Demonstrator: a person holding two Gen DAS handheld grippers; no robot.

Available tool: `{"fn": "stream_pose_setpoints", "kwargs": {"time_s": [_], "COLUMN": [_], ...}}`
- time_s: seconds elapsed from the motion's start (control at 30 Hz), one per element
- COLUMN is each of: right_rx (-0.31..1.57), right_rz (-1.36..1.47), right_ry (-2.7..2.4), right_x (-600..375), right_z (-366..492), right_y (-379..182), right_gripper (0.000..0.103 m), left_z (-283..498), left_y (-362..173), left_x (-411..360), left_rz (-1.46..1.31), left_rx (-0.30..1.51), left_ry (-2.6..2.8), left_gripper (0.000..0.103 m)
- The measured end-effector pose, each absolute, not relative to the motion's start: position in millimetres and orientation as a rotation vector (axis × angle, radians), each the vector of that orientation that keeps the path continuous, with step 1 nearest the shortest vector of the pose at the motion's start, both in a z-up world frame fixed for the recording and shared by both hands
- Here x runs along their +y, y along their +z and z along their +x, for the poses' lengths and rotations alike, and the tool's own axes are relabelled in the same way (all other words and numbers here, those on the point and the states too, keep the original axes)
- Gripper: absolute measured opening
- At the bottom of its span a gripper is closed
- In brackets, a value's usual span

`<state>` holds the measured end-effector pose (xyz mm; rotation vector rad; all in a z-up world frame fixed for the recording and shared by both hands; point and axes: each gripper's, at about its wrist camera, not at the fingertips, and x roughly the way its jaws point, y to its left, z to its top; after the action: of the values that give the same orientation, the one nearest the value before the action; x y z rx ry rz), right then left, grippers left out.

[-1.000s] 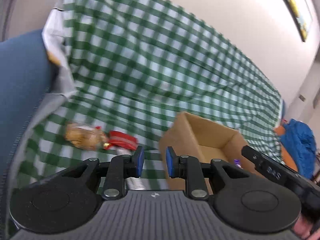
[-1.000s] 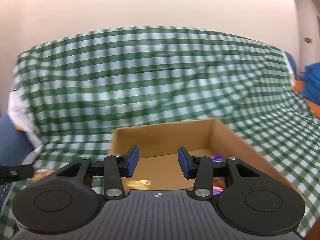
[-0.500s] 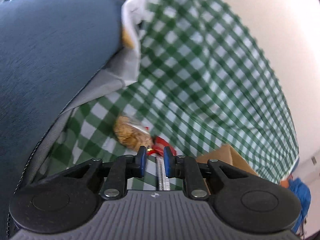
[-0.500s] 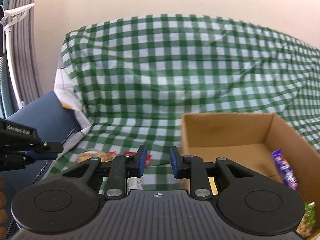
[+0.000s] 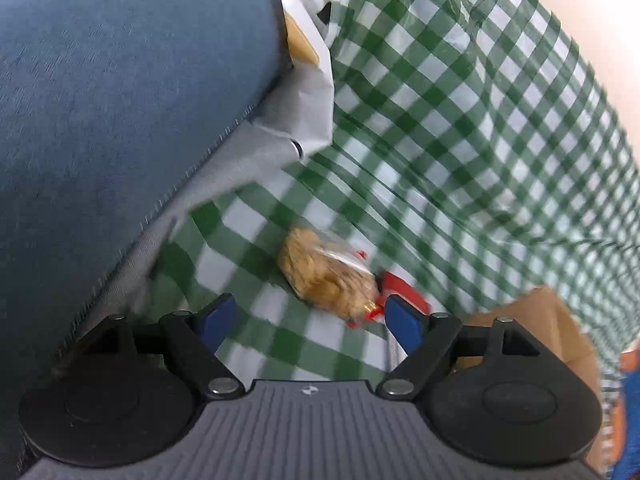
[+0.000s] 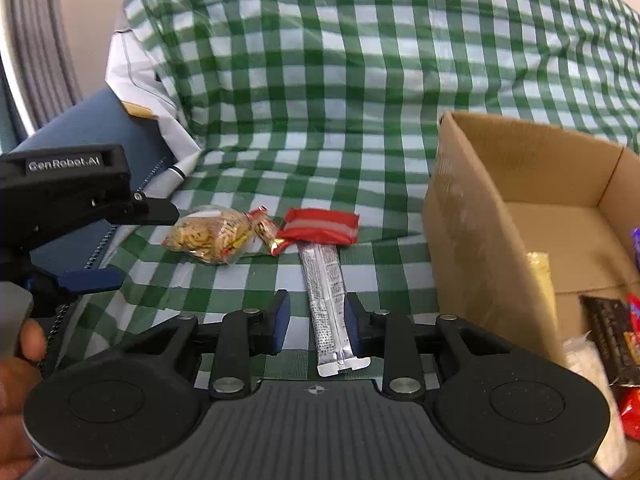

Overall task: Organize snacks
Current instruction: 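Move both open tools back toward the cracker bag and silver bar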

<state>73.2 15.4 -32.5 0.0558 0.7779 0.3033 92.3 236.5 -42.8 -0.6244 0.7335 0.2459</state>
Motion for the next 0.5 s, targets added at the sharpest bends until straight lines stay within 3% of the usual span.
{"fn": "stream_pose_setpoints", "kwargs": {"time_s": [0.13, 0.5], "right_rx": [0.803, 0.849], "right_rz": [0.051, -0.002], "right_ry": [0.284, 0.288], "right_x": [11, 14], "right_z": [79, 96], "right_y": [-48, -80], "right_gripper": [0.041, 0.049], "left_z": [105, 149], "left_y": [-50, -85], "left_x": [232, 215], "left_rz": [-0.604, -0.488], "left_rx": [0.693, 0.692], "left_ry": [0.207, 0.201], "left_gripper": [0.103, 0.103]}}
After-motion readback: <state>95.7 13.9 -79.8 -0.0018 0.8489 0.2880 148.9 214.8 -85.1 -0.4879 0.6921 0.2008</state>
